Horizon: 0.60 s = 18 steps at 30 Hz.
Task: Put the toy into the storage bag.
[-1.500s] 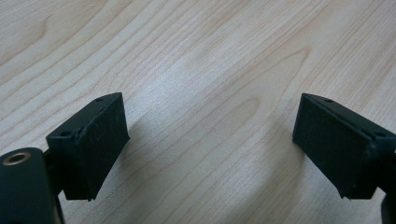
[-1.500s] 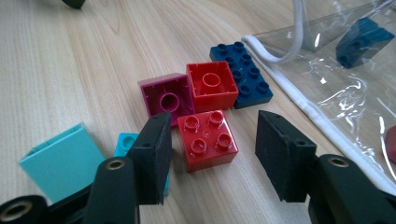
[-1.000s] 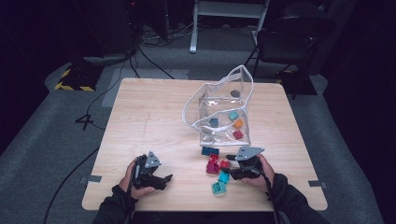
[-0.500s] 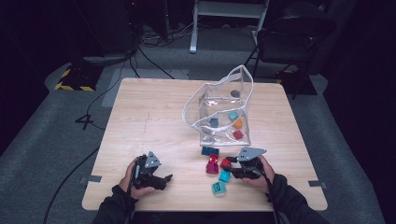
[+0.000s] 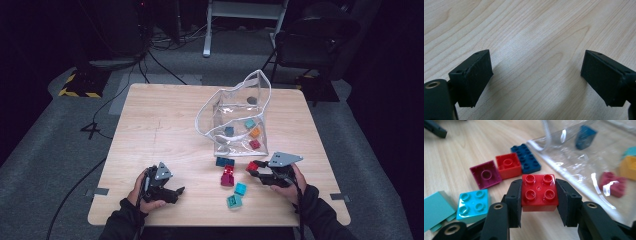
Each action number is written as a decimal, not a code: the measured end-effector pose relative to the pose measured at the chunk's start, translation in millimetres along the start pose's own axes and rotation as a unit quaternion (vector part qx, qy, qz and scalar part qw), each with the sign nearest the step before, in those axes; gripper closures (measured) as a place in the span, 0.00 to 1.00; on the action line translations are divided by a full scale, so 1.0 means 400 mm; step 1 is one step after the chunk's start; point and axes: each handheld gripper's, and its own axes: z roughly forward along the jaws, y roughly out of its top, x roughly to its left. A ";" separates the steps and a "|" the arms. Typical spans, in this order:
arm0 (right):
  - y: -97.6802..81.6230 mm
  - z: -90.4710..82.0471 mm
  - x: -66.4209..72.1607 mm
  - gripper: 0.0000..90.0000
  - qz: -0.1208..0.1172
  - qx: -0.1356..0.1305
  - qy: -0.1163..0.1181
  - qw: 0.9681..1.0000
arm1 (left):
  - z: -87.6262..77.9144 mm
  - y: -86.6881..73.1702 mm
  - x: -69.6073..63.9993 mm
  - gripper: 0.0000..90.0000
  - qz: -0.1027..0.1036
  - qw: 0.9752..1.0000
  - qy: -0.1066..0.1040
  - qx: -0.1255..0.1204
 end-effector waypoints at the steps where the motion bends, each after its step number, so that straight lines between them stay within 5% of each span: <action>1: 0.002 -0.007 -0.005 0.66 0.002 -0.004 -0.004 1.000 | 0.000 0.000 0.000 0.12 0.000 1.000 0.000 0.000; 7: 0.014 -0.044 -0.023 0.66 0.014 -0.018 0.001 1.000 | 0.000 0.000 0.000 0.12 0.000 1.000 0.000 0.000; 18: 0.058 -0.079 -0.013 0.66 -0.002 -0.031 -0.018 0.999 | 0.000 0.000 0.000 0.12 0.000 1.000 0.000 0.000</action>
